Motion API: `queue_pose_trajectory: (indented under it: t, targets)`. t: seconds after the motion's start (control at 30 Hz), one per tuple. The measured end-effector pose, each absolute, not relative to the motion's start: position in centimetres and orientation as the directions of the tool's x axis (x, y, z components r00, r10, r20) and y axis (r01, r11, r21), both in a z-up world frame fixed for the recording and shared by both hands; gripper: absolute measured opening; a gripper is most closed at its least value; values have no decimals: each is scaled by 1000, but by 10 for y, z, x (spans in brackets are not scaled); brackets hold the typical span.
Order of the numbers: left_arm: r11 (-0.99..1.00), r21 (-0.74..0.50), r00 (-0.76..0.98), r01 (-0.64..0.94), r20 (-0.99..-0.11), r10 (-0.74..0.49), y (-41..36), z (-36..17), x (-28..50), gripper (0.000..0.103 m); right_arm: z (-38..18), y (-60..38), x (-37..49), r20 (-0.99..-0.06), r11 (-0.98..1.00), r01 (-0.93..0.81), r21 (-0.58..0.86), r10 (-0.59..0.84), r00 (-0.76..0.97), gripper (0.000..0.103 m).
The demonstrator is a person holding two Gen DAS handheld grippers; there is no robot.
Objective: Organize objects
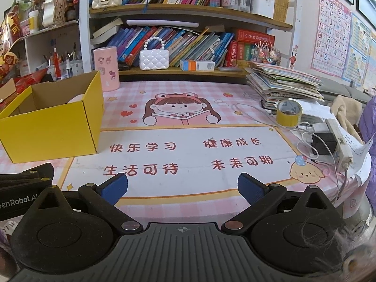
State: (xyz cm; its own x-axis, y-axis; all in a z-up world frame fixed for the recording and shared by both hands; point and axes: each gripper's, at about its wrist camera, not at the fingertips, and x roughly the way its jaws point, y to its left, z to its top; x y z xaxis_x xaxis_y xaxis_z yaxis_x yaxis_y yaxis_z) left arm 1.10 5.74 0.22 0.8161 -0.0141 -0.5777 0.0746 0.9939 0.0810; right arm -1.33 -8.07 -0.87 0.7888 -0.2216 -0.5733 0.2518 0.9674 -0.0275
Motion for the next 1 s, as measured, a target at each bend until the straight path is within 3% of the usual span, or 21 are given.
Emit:
queue_pose_trajectory:
  t: [1.0]
  targets:
    - [998, 49, 792, 50, -611, -9, 65, -4, 17, 103, -16, -79, -5, -601, 972, 232, -34, -205, 773, 101]
